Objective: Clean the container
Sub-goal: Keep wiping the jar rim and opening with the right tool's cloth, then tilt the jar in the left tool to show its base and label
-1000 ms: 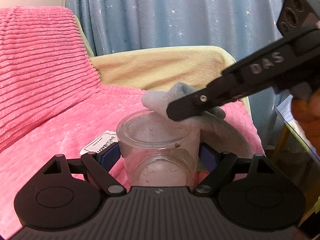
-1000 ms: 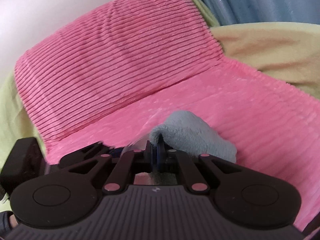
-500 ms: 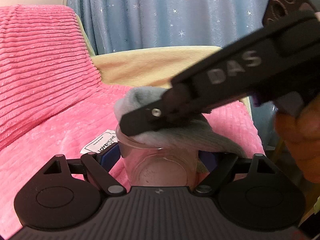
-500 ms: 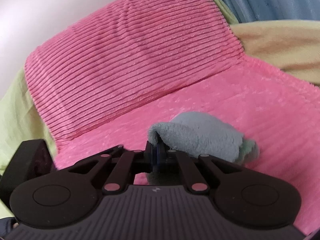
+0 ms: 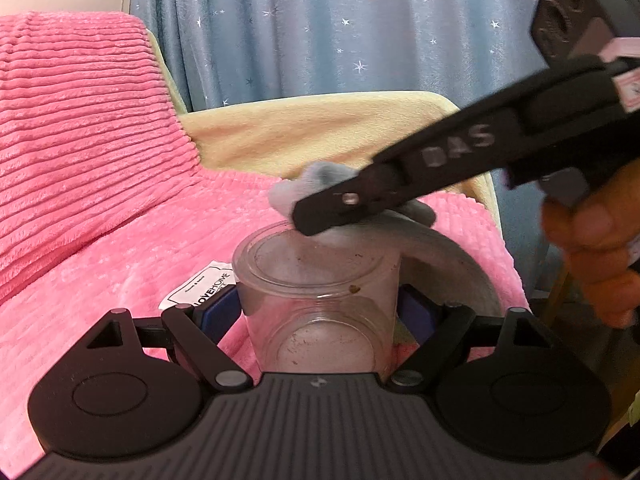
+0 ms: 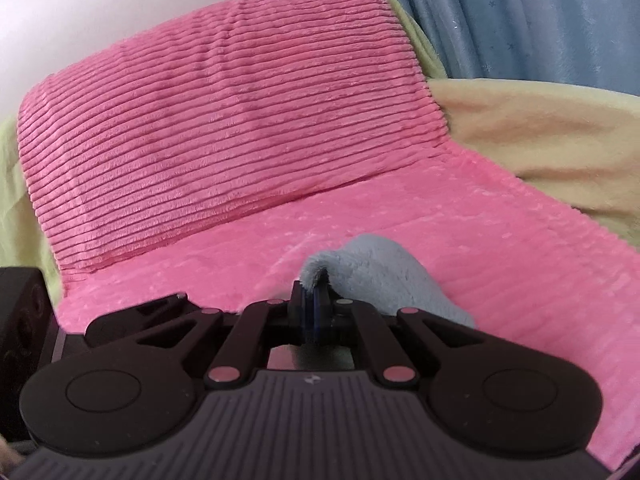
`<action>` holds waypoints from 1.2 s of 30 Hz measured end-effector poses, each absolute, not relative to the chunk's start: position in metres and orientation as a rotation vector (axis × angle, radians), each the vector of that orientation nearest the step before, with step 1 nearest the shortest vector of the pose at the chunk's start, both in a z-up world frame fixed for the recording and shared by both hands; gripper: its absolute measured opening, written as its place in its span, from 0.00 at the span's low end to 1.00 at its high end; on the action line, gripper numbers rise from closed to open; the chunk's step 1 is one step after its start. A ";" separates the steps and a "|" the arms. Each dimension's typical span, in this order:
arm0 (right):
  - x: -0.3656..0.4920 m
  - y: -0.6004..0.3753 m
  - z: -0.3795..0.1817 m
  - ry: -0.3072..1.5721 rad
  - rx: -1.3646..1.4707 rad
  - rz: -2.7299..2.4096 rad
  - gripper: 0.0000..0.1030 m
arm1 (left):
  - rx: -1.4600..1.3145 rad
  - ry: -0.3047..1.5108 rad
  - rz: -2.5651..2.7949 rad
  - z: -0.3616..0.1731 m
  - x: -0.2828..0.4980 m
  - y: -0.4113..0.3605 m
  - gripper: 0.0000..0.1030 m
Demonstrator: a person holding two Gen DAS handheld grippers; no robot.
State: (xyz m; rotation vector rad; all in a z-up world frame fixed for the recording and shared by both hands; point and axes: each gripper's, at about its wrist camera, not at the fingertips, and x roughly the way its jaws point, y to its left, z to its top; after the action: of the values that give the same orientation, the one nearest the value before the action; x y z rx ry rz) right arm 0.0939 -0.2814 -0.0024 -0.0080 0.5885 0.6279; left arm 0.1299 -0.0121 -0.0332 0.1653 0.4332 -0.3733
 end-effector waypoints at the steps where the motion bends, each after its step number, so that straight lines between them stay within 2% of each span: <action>1: 0.091 -0.284 -0.002 0.593 -0.001 0.631 0.01 | 0.165 0.434 -0.373 -0.033 0.130 -0.013 0.82; 9: 0.078 -0.282 -0.003 0.647 0.066 0.734 0.01 | 0.160 0.437 -0.372 -0.033 0.132 -0.012 0.82; 33: 0.081 -0.282 -0.005 0.584 0.004 0.645 0.01 | 0.175 0.451 -0.395 -0.031 0.141 0.007 0.82; 36: 0.077 -0.293 -0.005 0.613 0.090 0.660 0.02 | 0.184 0.459 -0.396 -0.030 0.142 0.006 0.82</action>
State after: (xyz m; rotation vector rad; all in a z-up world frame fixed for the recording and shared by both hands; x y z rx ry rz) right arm 0.0775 -0.2929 -0.0047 0.0897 0.6135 0.6599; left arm 0.1422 0.0064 -0.0297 0.1840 0.4595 -0.3956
